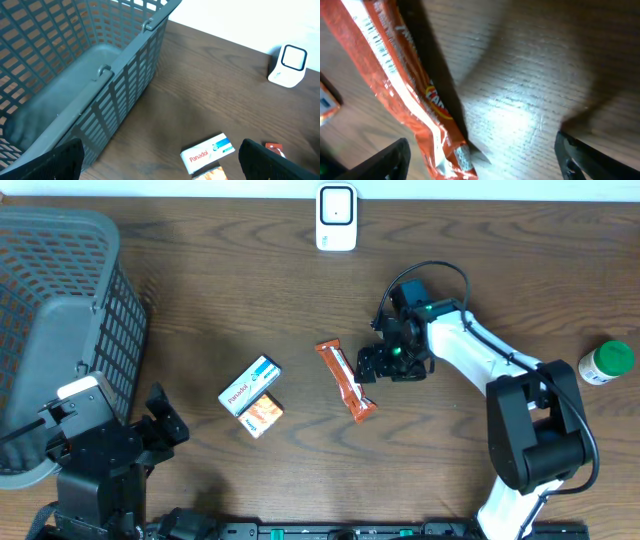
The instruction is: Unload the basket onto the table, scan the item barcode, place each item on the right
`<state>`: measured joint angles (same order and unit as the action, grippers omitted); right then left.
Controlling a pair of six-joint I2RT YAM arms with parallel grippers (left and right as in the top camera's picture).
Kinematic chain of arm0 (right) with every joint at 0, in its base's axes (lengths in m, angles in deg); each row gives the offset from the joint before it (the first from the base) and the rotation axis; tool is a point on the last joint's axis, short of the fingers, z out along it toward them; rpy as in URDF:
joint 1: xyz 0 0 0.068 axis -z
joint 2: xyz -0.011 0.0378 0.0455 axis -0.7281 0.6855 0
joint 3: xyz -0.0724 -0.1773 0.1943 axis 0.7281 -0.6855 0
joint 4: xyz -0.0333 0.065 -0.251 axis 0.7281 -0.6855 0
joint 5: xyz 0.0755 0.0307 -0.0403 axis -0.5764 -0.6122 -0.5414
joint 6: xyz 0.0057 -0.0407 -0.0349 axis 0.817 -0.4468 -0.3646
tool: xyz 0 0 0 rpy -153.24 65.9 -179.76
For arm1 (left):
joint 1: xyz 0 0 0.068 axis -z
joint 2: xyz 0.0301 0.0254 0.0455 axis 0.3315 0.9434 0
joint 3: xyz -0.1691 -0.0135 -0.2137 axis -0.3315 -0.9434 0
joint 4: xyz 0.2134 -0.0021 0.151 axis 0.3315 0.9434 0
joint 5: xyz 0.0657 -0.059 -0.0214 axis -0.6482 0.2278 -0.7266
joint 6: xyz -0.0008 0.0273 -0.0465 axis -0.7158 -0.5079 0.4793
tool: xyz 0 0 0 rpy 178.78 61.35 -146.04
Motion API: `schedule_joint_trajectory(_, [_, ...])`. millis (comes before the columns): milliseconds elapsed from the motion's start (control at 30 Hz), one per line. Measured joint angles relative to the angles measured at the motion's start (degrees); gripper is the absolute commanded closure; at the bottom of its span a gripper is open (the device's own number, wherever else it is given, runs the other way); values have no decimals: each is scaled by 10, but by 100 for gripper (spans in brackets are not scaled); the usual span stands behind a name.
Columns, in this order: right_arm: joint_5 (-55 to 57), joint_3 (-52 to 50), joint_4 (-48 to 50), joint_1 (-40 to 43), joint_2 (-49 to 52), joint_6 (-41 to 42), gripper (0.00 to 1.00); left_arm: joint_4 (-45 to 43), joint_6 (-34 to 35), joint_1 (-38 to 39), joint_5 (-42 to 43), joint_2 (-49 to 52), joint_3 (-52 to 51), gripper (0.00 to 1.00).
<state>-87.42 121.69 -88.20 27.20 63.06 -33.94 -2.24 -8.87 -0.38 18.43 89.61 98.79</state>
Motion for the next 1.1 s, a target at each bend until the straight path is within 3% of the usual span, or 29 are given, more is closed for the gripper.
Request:
schedule_joint_trajectory(433, [-3,-16,60,-60,-11,-31,9,0,0,0,0,0,0,2])
schedule_joint_trajectory(800, [63,-23,46,-89,-11,-31,15,0,0,0,0,0,0,2])
schedule_joint_trajectory(1100, [68,-62,95,-88,-31,-31,19,0,0,0,0,0,0,2])
